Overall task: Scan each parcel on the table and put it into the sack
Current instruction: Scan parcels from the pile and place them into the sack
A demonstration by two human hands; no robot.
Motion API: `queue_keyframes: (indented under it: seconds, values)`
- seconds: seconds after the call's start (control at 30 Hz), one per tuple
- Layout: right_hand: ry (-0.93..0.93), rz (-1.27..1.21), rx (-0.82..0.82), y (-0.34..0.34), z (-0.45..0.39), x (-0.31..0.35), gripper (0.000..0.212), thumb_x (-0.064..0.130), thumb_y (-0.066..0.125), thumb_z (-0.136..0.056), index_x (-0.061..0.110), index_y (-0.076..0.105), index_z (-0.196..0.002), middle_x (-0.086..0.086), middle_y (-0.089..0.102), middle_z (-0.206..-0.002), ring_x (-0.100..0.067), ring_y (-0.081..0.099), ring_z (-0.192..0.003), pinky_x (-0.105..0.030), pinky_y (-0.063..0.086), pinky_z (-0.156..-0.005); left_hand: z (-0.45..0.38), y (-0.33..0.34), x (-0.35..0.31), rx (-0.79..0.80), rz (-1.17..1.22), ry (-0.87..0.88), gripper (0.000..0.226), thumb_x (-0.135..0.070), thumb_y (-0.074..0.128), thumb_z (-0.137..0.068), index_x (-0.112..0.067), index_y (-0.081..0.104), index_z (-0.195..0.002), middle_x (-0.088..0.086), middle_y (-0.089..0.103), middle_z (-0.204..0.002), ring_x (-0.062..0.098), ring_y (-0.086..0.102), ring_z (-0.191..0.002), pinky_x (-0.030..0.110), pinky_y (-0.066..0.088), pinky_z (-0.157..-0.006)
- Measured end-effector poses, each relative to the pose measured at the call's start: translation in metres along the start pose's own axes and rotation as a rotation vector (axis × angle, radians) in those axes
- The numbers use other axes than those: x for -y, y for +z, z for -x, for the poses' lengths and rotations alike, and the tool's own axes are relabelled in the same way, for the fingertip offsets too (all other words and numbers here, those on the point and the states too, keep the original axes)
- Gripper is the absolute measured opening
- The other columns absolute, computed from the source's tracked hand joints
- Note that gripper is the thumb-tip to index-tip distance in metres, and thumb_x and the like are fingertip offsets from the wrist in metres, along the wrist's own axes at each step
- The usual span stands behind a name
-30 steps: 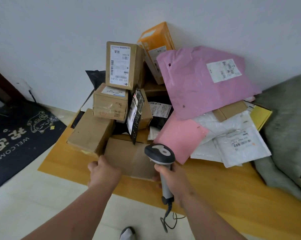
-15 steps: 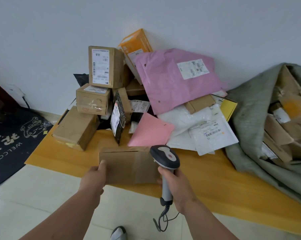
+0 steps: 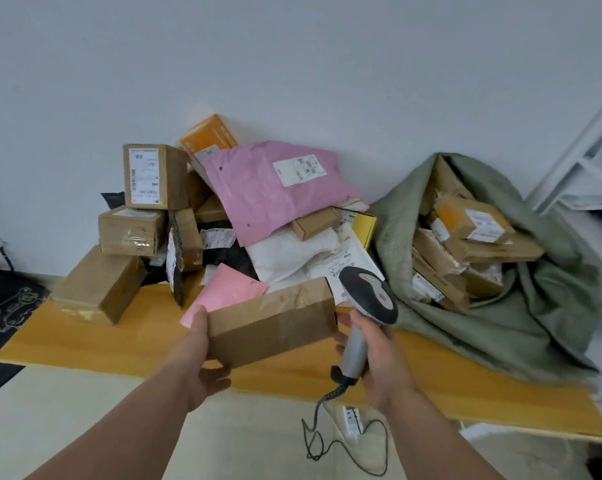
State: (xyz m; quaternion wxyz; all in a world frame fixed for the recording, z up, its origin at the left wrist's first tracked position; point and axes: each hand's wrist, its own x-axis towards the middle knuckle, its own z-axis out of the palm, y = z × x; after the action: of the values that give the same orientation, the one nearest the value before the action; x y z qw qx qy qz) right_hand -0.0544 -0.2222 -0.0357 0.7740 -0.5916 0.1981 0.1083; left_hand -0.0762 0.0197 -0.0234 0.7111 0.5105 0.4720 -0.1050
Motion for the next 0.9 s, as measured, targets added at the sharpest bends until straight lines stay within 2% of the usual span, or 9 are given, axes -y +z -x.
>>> queue_keyframes:
  seconds: [0.17, 0.3, 0.4, 0.5, 0.57, 0.67, 0.73, 0.83, 0.9]
  values:
    - [-0.033, -0.087, -0.069, -0.028, 0.01, 0.018, 0.029, 0.032, 0.066, -0.094, 0.026, 0.058, -0.12, -0.004, 0.073, -0.113, -0.027, 0.07, -0.102, -0.047, 0.053, -0.09, 0.016, 0.021, 0.004, 0.122, 0.147, 0.033, 0.036, -0.024, 0.058, -0.094, -0.01, 0.049, -0.126, 0.016, 0.055, -0.105, 0.038, 0.062, -0.094, 0.05, 0.057, -0.076]
    - [-0.033, -0.119, -0.089, -0.044, 0.018, 0.018, 0.027, 0.029, 0.068, -0.093, 0.029, 0.06, -0.119, -0.001, 0.07, -0.115, -0.025, 0.066, -0.106, -0.05, 0.052, -0.098, 0.03, 0.034, 0.006, 0.2, 0.228, 0.075, 0.03, -0.004, 0.05, -0.094, -0.005, 0.054, -0.124, 0.015, 0.066, -0.103, 0.027, 0.064, -0.087, 0.036, 0.055, -0.062]
    - [-0.051, -0.058, -0.095, -0.049, 0.024, 0.016, 0.028, 0.031, 0.068, -0.092, 0.031, 0.063, -0.119, 0.001, 0.073, -0.114, -0.026, 0.067, -0.107, -0.051, 0.052, -0.099, 0.034, 0.039, 0.008, 0.277, 0.18, 0.067, 0.03, -0.001, 0.05, -0.094, -0.005, 0.057, -0.123, 0.016, 0.071, -0.107, 0.028, 0.067, -0.094, 0.037, 0.054, -0.073]
    - [-0.064, -0.016, -0.12, -0.052, 0.025, 0.017, 0.025, 0.032, 0.068, -0.092, 0.029, 0.065, -0.116, 0.003, 0.074, -0.107, -0.023, 0.068, -0.104, -0.048, 0.053, -0.097, 0.036, 0.039, 0.01, 0.347, -0.057, 0.076, 0.034, -0.009, 0.054, -0.096, -0.029, 0.065, -0.121, 0.008, 0.069, -0.115, 0.025, 0.061, -0.098, 0.041, 0.053, -0.074]
    - [-0.066, -0.003, -0.138, -0.053, 0.024, 0.018, 0.025, 0.033, 0.068, -0.092, 0.03, 0.065, -0.116, 0.004, 0.073, -0.108, -0.022, 0.067, -0.104, -0.047, 0.053, -0.096, 0.036, 0.041, 0.008, 0.343, -0.117, 0.083, 0.037, -0.01, 0.057, -0.096, -0.037, 0.066, -0.119, 0.005, 0.067, -0.115, 0.024, 0.057, -0.096, 0.039, 0.05, -0.072]
    - [-0.079, 0.05, -0.179, -0.051, 0.022, 0.019, 0.009, 0.032, 0.067, -0.093, 0.032, 0.063, -0.101, 0.007, 0.07, -0.098, -0.016, 0.064, -0.093, -0.046, 0.053, -0.093, 0.032, 0.047, 0.003, 0.323, -0.073, 0.157, 0.042, -0.002, 0.057, -0.095, -0.029, 0.064, -0.126, 0.006, 0.072, -0.101, 0.026, 0.061, -0.093, 0.039, 0.053, -0.073]
    - [-0.119, 0.123, -0.233, -0.048, 0.018, 0.02, 0.008, 0.03, 0.066, -0.094, 0.032, 0.059, -0.09, 0.006, 0.066, -0.088, -0.02, 0.063, -0.085, -0.051, 0.053, -0.091, 0.03, 0.052, -0.001, 0.292, -0.078, 0.241, 0.047, -0.001, 0.059, -0.094, -0.027, 0.059, -0.134, 0.008, 0.072, -0.106, 0.028, 0.064, -0.1, 0.041, 0.055, -0.079]
    - [-0.149, 0.18, -0.273, -0.044, 0.016, 0.023, 0.006, 0.029, 0.065, -0.094, 0.026, 0.06, -0.094, -0.001, 0.069, -0.089, -0.025, 0.071, -0.086, -0.046, 0.057, -0.081, 0.026, 0.059, -0.006, 0.28, -0.081, 0.323, 0.057, 0.0, 0.06, -0.094, -0.028, 0.05, -0.142, 0.008, 0.068, -0.117, 0.027, 0.063, -0.109, 0.045, 0.055, -0.09]
    - [-0.136, 0.178, -0.263, -0.041, 0.015, 0.028, 0.014, 0.03, 0.065, -0.094, 0.017, 0.062, -0.098, -0.007, 0.072, -0.083, -0.026, 0.074, -0.08, -0.044, 0.058, -0.077, 0.023, 0.064, -0.011, 0.292, -0.077, 0.344, 0.061, 0.0, 0.059, -0.094, -0.028, 0.044, -0.146, 0.007, 0.067, -0.12, 0.026, 0.063, -0.111, 0.047, 0.053, -0.096]
